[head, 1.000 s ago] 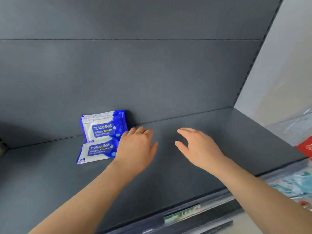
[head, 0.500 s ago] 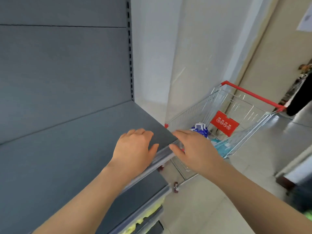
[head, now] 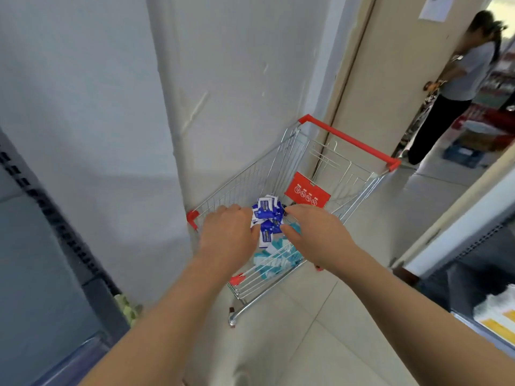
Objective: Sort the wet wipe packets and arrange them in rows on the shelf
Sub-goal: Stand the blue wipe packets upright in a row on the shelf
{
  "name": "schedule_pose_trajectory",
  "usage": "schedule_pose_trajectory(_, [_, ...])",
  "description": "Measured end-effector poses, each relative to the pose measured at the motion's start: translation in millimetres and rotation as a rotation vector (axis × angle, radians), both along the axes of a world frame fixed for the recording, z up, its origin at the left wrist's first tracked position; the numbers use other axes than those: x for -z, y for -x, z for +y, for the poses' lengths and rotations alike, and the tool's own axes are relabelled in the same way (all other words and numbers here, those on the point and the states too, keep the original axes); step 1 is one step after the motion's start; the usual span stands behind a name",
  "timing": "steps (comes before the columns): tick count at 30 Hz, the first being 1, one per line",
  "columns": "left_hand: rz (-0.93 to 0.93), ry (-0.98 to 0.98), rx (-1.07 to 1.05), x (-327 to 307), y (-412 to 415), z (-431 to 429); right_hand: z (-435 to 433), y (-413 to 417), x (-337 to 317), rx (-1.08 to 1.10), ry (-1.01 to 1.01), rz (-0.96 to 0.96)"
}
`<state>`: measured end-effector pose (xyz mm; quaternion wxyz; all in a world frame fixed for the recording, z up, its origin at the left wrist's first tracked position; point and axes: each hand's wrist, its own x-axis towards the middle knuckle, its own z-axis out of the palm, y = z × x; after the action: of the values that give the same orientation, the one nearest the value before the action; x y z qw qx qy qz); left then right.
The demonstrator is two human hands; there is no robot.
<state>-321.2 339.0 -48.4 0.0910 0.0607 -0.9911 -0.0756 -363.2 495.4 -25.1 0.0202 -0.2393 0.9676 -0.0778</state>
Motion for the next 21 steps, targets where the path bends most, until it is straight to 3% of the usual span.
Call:
schedule_pose_trajectory(10, [-0.190,-0.105,-0.100,54.7,192.1,-1.4,6.4,210.8,41.1,0.014,-0.035,-0.089])
schedule_pose_trajectory(21, [-0.413,-0.191,-0.448,190.4,347.6,-36.5,-19.7,422.8,171.4,-0.237,-0.130,-0.320])
